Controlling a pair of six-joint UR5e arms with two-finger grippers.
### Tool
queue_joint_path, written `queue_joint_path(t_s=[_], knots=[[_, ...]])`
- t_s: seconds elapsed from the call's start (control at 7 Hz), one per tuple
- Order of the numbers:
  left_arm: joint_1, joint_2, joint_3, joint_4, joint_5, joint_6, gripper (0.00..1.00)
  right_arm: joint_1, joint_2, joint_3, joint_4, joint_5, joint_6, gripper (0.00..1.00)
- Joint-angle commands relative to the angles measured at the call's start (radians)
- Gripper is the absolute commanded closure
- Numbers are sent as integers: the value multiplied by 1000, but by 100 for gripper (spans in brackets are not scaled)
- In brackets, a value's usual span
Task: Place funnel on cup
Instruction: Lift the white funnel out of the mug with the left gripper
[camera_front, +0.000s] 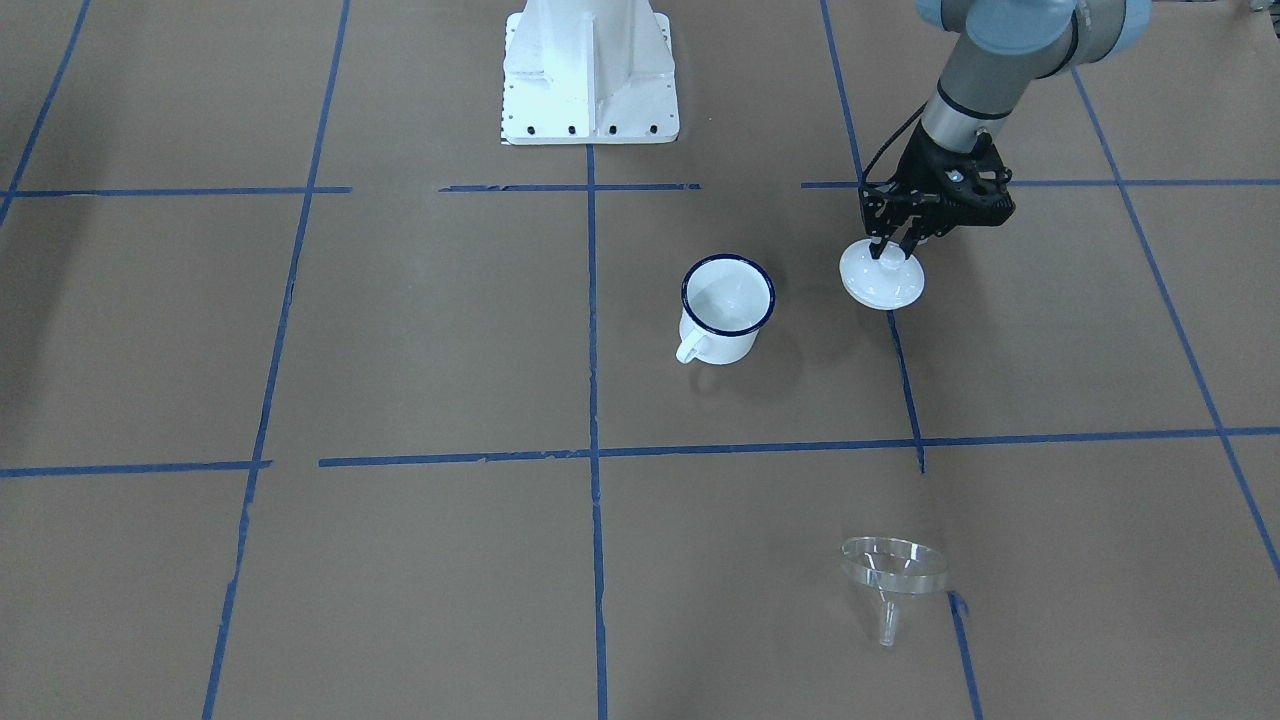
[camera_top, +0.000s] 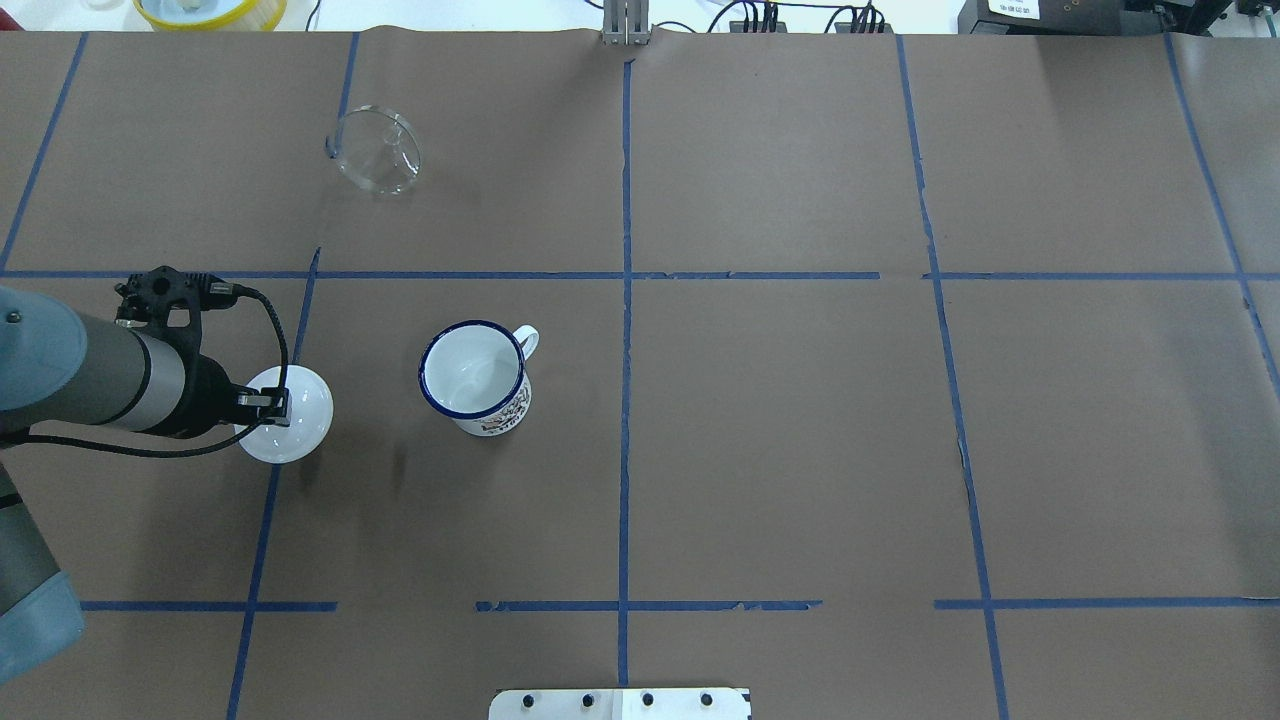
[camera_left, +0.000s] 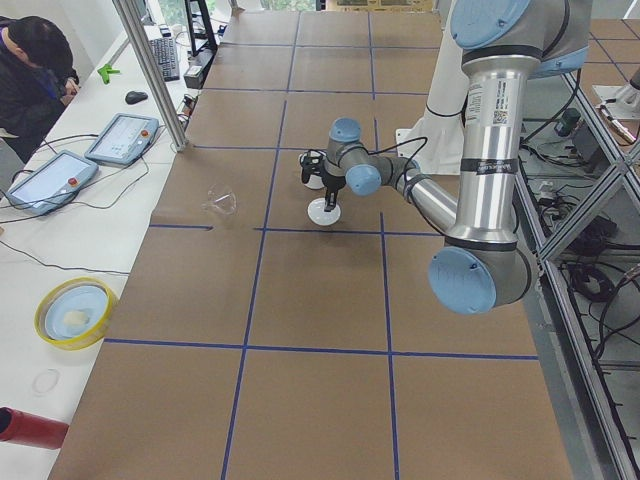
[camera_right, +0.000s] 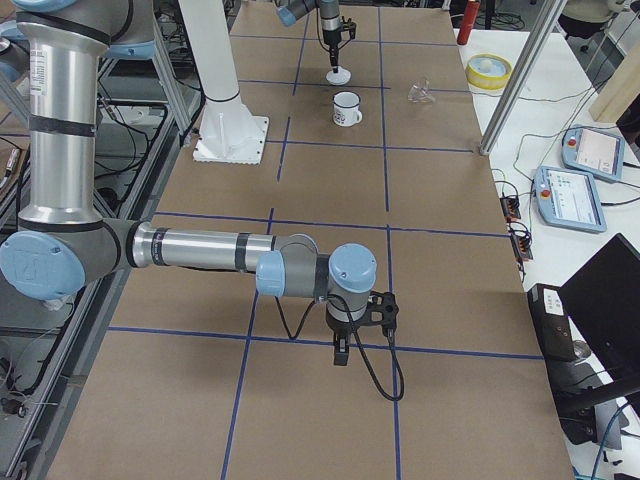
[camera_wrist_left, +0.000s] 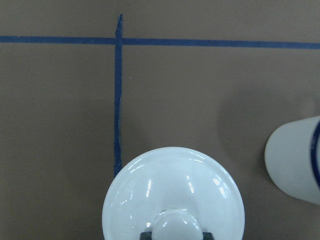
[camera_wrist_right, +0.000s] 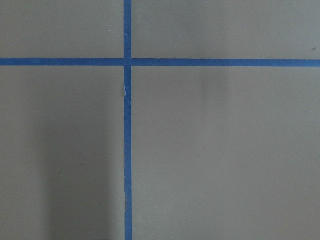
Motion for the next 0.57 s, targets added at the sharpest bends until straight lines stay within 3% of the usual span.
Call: queue_joint_path(t_s=[0.0,0.43], knots=[[34,-20,34,-13,-4,1,100,0,0,0,0,0,0,0],[48,-57,66,-8,-5,-1,100,0,0,0,0,0,0,0]])
